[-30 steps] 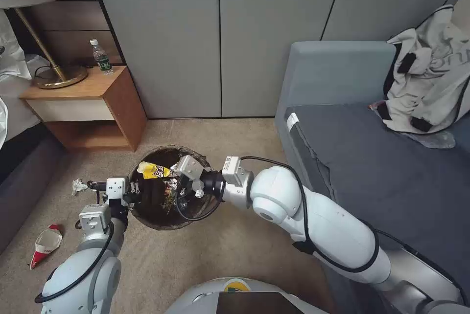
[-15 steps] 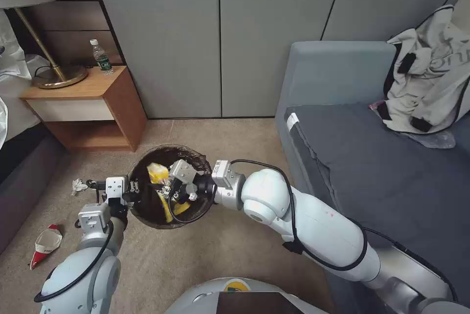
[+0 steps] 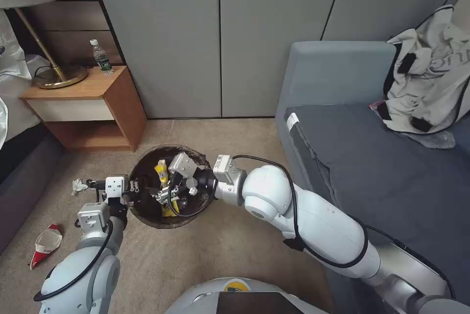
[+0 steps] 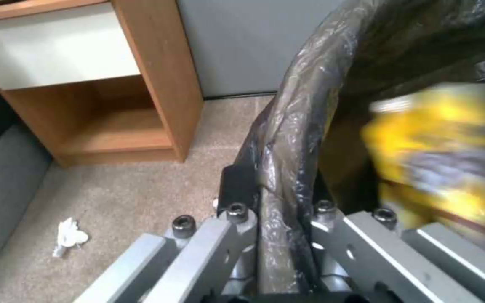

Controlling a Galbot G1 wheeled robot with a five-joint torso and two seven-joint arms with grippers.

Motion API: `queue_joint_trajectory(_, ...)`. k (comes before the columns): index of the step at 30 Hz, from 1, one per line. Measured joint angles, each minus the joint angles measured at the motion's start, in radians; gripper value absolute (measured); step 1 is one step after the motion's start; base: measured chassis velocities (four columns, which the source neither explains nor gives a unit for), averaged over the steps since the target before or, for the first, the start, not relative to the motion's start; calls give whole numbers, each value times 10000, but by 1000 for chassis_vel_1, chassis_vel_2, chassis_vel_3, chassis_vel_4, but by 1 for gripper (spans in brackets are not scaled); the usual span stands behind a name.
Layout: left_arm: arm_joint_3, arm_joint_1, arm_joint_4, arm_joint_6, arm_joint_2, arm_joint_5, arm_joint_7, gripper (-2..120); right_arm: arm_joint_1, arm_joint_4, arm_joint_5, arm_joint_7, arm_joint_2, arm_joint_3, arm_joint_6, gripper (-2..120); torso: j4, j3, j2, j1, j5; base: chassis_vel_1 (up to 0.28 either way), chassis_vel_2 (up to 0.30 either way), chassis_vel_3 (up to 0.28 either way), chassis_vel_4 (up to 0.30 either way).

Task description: Pick up the trash bin, then pick up the garbage from the floor and place it into the trash bin.

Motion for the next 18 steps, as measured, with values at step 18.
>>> queue_joint_trajectory(18, -66, -16, 16, 1, -11, -78, 4, 4, -636, 1048, 846, 493, -979, 2736, 325, 100, -2, 0, 0, 0, 2, 0, 0, 0, 0)
